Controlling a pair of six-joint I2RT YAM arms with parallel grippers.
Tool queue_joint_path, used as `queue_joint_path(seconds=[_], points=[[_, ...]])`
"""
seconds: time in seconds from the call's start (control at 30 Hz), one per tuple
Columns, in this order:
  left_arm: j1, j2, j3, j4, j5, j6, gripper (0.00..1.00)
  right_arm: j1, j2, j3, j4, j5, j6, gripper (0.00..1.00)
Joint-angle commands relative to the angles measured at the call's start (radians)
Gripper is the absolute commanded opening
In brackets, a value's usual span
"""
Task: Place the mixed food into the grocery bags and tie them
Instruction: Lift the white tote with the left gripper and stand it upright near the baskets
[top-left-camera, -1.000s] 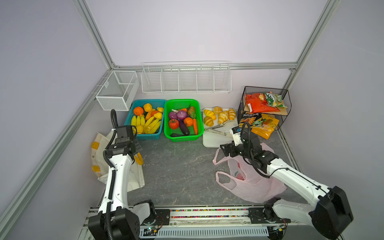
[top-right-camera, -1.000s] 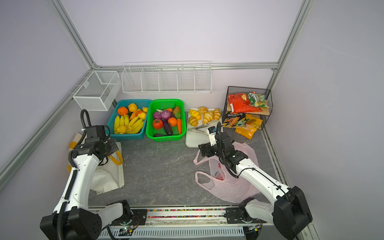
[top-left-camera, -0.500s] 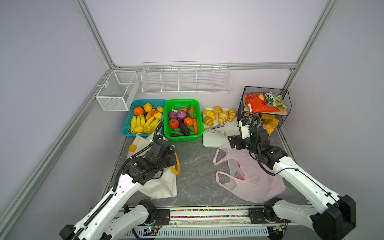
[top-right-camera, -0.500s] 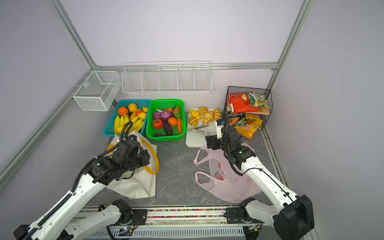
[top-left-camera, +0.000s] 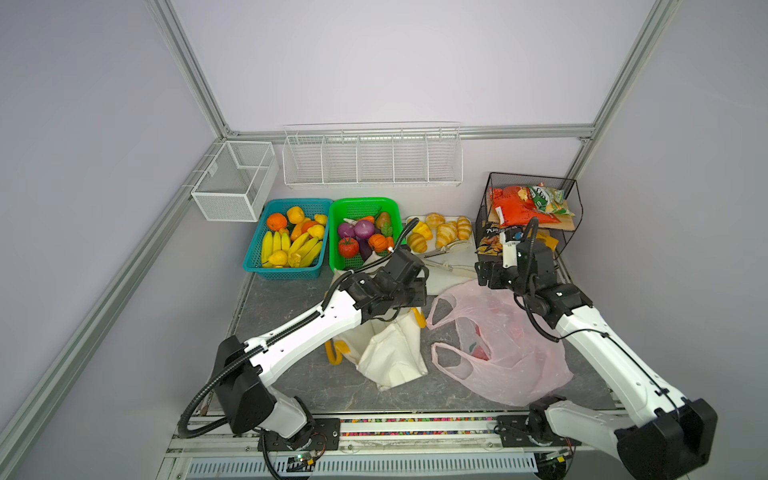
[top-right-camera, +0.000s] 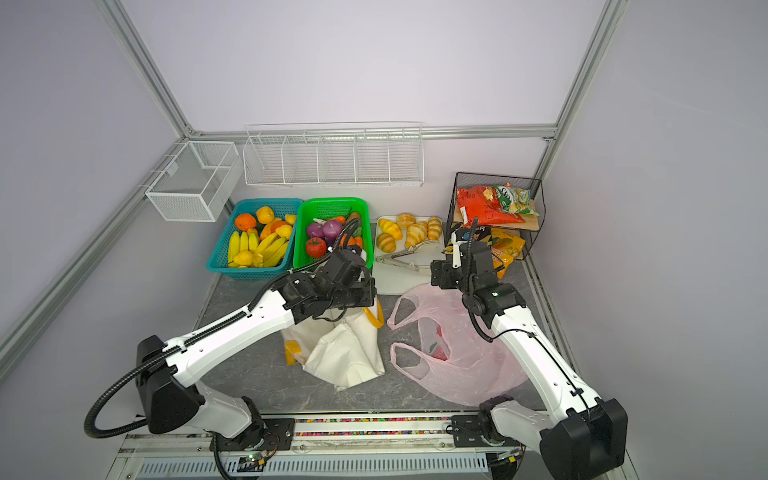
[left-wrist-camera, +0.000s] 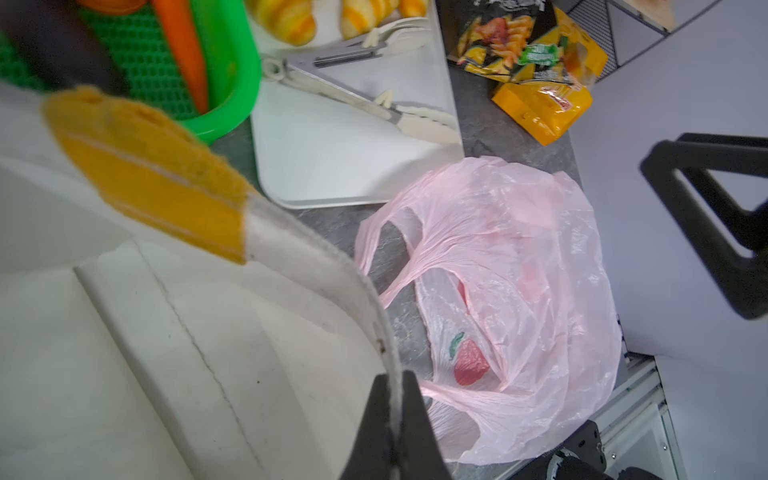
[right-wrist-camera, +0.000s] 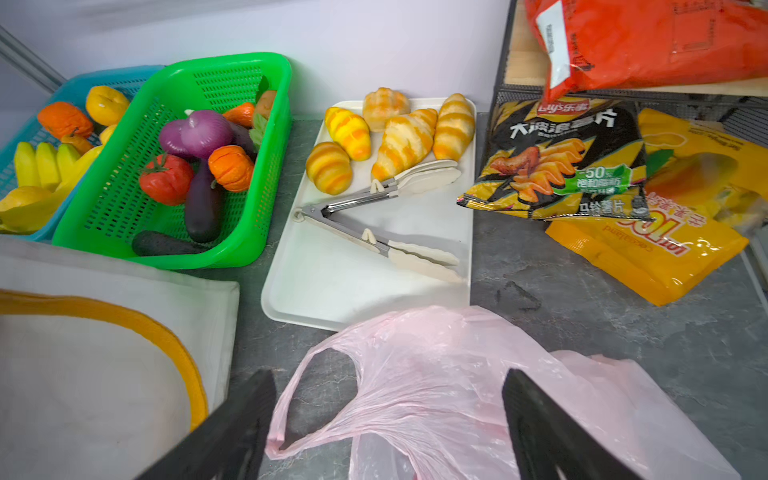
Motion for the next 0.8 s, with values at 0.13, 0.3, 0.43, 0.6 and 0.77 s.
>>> queue_joint_path(seconds=[0.13,0.3,0.43,0.6,0.77], points=[[-0.021,0.005,0.099,-0.03,0.045,0.151,0.56,-0.025,-0.04,0.024,-0.03,0.01,-0.002,0.89],[-0.007,-0.167,0.056,-0.203,-0.192,0.159,0.62,-0.008,-0.055,0.048,-0.025,-0.138,-0.037,0.95],[0.122,-0.39,-0.126,-0.236,-0.256,0.087,0.72,0.122,-0.008,0.093,-0.035,-0.215,-0.05,0.99],[0.355,-0.553,-0.322,-0.259,-0.107,0.006,0.72,0.285,0.129,0.155,-0.042,-0.218,-0.04,0.99],[0.394,-0.489,-0.432,-0.108,0.112,-0.038,0.66,0.346,0.255,0.226,-0.081,-0.199,-0.042,0.79]])
